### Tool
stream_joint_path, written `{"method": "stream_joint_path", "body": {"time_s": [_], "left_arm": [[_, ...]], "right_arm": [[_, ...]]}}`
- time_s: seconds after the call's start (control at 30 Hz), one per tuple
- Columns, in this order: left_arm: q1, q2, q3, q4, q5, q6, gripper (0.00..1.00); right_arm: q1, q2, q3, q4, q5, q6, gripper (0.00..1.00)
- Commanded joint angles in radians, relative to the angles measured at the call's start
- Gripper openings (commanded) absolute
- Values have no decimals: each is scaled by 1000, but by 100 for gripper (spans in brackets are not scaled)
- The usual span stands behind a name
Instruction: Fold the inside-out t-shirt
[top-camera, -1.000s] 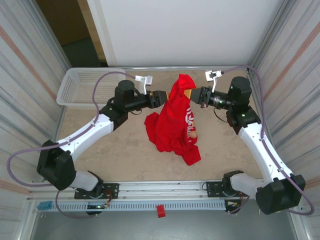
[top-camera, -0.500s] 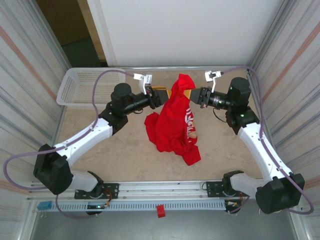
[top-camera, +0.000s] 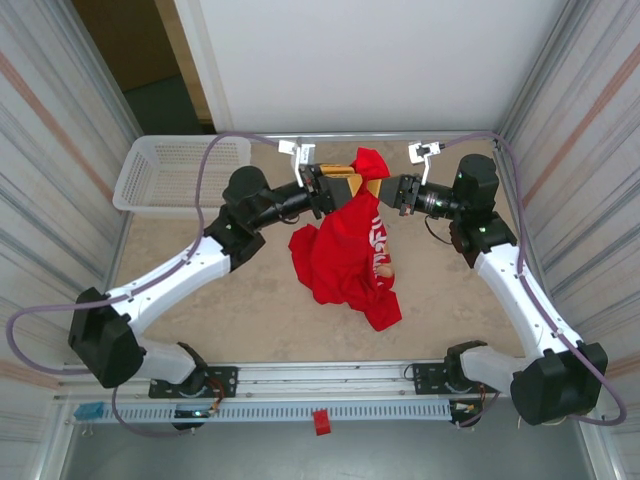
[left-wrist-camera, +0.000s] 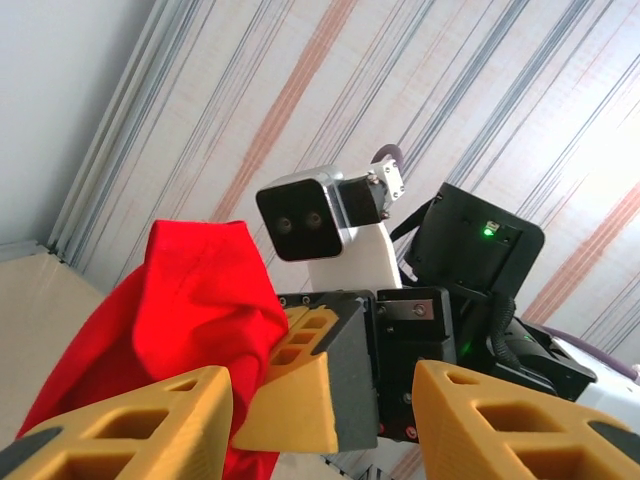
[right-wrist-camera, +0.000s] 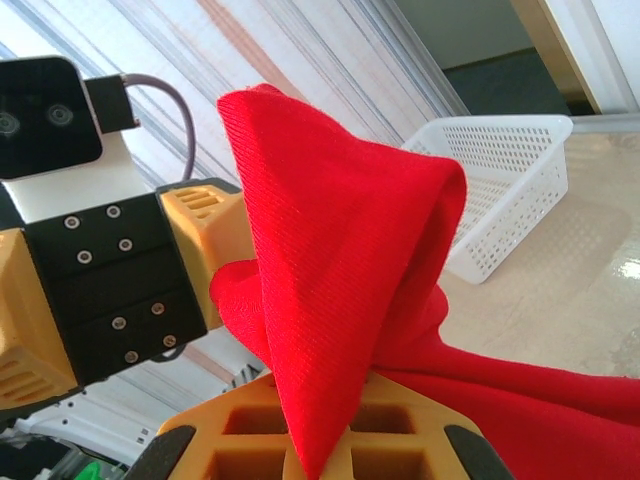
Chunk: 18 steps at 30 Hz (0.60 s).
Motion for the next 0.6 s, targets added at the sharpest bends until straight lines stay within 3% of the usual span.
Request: {"method": "stream_joint_path", "body": {"time_s": [0.0,0.33,0.43,0.5,0.53,0.57], "left_arm": [[-1,30,40,44,9,-24,51],[-1,72,60,25,-17,-28,47],[-1,96,86,19,1,-38,23],[0,104,124,-14,16,-40,0],[0,106,149,-49,20,-34,0],[0,105,180,-87,29,-24,0]], "right_arm": [[-1,-13,-12,32,-4,17,0],[-3,-19,-19,36,-2,16,0],[-3,-16,-20,37,0,16,0],[-3,-12,-27,32,18,17,0],[-2,-9,-32,25,29,14,10],[-1,-5,-40,16,45,5,37]]}}
